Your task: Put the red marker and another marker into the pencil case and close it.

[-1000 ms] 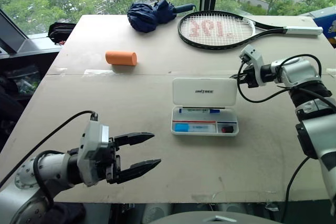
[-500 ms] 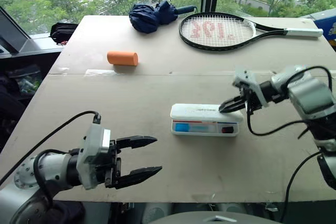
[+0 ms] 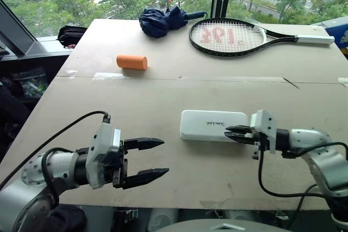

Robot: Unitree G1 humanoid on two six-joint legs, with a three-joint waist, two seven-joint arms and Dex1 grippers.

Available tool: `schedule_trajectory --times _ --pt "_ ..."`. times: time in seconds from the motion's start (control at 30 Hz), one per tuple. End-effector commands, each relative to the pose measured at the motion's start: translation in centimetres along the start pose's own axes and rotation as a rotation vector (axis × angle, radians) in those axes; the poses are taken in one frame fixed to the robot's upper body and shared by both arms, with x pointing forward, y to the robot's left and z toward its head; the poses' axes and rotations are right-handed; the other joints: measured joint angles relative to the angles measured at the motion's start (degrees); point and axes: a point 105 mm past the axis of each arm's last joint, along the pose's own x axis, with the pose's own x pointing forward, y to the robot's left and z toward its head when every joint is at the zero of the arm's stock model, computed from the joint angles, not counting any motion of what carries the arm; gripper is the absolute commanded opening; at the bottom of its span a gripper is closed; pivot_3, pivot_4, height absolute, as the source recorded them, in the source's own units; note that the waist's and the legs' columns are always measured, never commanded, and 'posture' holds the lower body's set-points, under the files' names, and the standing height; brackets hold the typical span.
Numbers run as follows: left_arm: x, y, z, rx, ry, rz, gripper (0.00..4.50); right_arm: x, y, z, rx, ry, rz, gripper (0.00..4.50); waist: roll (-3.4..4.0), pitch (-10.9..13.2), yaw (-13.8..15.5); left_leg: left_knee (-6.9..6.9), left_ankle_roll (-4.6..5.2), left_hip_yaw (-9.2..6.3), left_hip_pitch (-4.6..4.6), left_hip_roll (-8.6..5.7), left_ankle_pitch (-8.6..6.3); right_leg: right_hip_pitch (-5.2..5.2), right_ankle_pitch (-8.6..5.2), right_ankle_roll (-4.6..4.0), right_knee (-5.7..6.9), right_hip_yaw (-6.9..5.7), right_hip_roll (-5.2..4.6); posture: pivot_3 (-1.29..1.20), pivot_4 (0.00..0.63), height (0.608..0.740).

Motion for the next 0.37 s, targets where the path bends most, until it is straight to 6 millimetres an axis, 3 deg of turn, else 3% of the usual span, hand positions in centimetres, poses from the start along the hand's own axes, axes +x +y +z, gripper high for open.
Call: schedule_trajectory --times 0.03,0.17,0.27,0.37 --pt "-1.0 0.5 -1.2 -0.012 0.043 0.057 3.41 -5.1 0.7 0.5 0.008 -0.029 -0.159 2.62 0.05 0.0 0.0 0.0 0.0 0.01 0.02 0.02 0.0 0.0 -0.01 -0.01 0.02 0.01 0.01 0.0 0.15 0.732" --pt "-2.3 0.6 -3.1 -0.047 0.099 0.101 3.41 -10.0 2.5 -0.9 0.055 0.067 -0.267 4.36 0.21 0.0 0.0 -0.11 0.01 0.19 0.07 0.03 -0.01 0.0 -0.11 -0.07 -0.02 0.1 0.02 0.0 0.15 0.732" --pt "-3.0 0.9 -3.9 -0.056 0.125 0.123 3.41 -12.1 3.3 -1.2 0.075 0.102 -0.299 4.45 0.12 0.0 -0.2 -0.05 0.01 0.34 0.15 0.21 -0.01 -0.01 -0.16 -0.16 -0.03 0.23 0.15 0.0 0.15 0.732" --pt "-2.6 0.8 -3.9 -0.064 0.129 0.095 3.41 -12.4 3.6 -1.6 0.082 0.115 -0.292 4.45 0.12 0.0 -0.2 -0.05 0.01 0.47 0.27 0.25 -0.01 0.01 -0.28 0.0 -0.01 0.4 0.13 0.0 0.15 0.732"
